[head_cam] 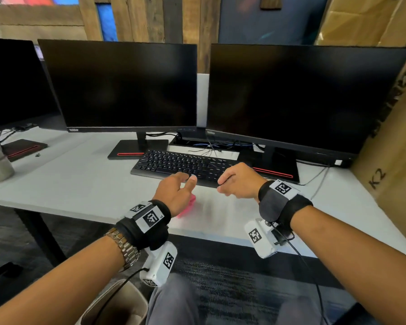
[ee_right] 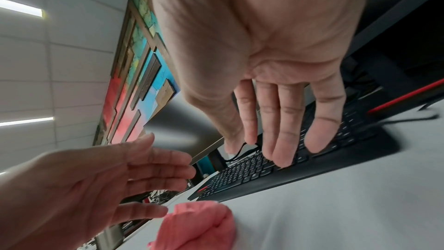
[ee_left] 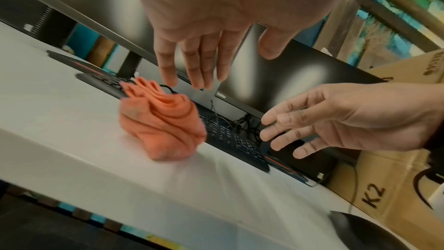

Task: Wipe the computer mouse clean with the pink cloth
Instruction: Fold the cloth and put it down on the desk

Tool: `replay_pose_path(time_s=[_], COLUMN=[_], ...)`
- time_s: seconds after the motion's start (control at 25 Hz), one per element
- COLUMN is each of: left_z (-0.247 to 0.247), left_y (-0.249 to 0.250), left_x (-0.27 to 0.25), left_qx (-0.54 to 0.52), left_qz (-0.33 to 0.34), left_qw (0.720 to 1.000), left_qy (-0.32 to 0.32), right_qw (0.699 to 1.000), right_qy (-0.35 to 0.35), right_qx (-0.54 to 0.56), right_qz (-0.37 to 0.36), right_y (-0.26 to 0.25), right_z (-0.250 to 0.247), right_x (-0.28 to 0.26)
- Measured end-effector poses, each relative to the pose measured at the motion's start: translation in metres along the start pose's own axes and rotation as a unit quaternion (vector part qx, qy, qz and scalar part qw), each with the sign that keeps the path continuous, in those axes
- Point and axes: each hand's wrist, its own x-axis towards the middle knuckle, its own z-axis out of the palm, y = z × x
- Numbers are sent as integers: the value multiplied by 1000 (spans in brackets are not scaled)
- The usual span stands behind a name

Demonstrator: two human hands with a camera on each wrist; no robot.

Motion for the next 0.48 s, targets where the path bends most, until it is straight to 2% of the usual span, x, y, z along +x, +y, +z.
replay_pose_path(time_s=[0.32, 0.48], left_z=[77, 113], left_y=[48, 68], left_x=[-5, -4], left_qx=[-36, -56], left_qz=[38, -2], left_qw=[990, 976], left_qy=[-131, -211], right_qw=[992, 978], right_qy=[45, 63], right_qx=[-47, -31], right_qz=[111, 197], right_y=[74, 112], right_z=[-69, -91], right_x=[-61, -76])
